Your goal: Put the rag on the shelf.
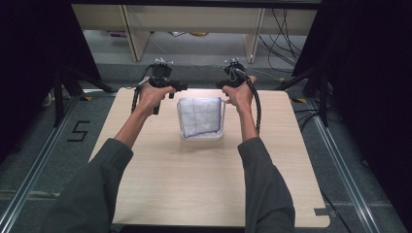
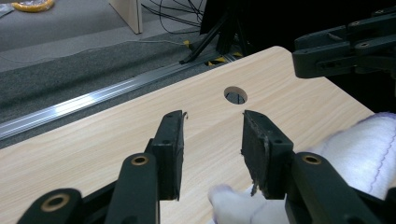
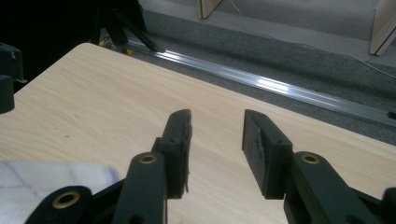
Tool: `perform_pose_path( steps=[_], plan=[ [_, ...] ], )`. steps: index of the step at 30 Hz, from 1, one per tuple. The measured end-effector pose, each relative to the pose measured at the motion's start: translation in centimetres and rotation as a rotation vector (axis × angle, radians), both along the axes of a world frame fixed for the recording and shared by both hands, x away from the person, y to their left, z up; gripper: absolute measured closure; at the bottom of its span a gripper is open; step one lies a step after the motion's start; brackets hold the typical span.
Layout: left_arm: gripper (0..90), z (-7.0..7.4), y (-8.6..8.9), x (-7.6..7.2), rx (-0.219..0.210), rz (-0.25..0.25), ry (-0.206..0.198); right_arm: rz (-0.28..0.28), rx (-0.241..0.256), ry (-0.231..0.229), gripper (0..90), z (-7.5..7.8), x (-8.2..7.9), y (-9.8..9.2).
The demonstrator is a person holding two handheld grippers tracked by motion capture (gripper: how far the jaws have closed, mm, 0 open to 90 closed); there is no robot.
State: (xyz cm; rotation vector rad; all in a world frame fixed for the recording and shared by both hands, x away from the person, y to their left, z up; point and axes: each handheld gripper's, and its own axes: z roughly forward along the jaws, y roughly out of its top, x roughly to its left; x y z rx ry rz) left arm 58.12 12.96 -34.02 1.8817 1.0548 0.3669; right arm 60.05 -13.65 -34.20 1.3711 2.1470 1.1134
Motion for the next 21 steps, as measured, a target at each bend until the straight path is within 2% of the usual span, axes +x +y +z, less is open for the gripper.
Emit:
perform_pose_path(
  steps=[1, 3, 5, 8, 11, 14, 17, 18, 19, 20, 21],
  plan=[
    [58.0, 0.1, 0.1, -0.1, 0.003, -0.003, 0.006, 0.0, -0.008, -0.01, 60.8, 0.1, -0.1, -0.2],
    [56.5, 0.3, 0.4, -0.5, 0.008, -0.008, 0.009, -0.007, -0.001, -0.003, 60.1, 0.6, -0.5, -0.4],
    [55.9, 0.4, 0.8, -0.8, 0.004, -0.013, 0.011, -0.004, 0.003, -0.025, 59.2, 0.9, -0.7, -0.7],
    [53.4, 0.7, 1.2, -1.3, -0.005, -0.015, 0.025, -0.001, 0.012, -0.015, 57.7, 1.5, -1.3, -1.2],
    [50.6, 1.1, 1.4, -1.8, 0.008, -0.024, 0.025, 0.002, 0.019, -0.021, 55.9, 2.1, -1.8, -1.6],
    [47.9, 1.5, 1.6, -2.5, -0.006, -0.044, 0.025, 0.007, 0.006, -0.016, 53.5, 2.5, -2.6, -1.9],
    [44.0, 1.9, 2.0, -3.3, -0.011, -0.054, 0.025, 0.023, -0.008, -0.038, 51.4, 2.9, -3.5, -2.3],
    [43.4, 1.9, 2.0, -3.5, -0.024, -0.049, 0.018, 0.032, -0.01, -0.052, 50.8, 3.0, -3.7, -2.5],
    [43.3, 2.0, 2.2, -3.7, -0.014, -0.058, 0.02, 0.02, 0.003, -0.034, 50.5, 3.1, -4.1, -2.5],
    [43.1, 2.0, 2.3, -4.0, -0.021, -0.059, 0.017, 0.032, -0.004, -0.044, 50.2, 3.1, -4.2, -2.8],
    [43.0, 2.0, 2.5, -4.3, -0.01, -0.069, 0.019, 0.033, -0.012, -0.047, 49.9, 3.2, -4.7, -3.0]
  ],
)
